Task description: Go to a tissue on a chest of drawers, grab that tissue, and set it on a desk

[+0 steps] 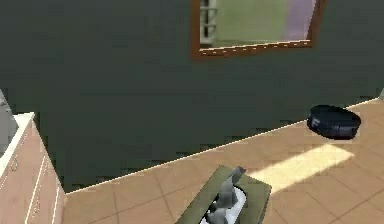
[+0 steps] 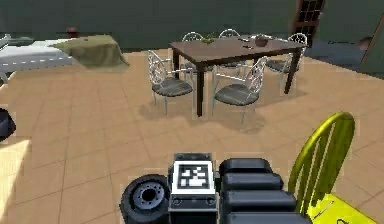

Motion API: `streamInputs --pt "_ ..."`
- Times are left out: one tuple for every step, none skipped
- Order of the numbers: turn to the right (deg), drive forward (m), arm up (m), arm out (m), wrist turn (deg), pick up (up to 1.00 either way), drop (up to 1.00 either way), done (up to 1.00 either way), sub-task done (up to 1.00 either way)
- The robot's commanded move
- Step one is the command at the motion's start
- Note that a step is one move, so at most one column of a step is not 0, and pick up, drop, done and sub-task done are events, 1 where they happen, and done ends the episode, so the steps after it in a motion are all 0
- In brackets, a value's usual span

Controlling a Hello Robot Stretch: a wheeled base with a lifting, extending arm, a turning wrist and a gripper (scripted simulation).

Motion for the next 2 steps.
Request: streamInputs --pt "45.0 0.0 0.0 0.0 0.0 0.0 0.0 0.0 0.0" --pt "45.0 0.0 0.0 0.0 0.0 0.0 0.0 0.0 0.0"
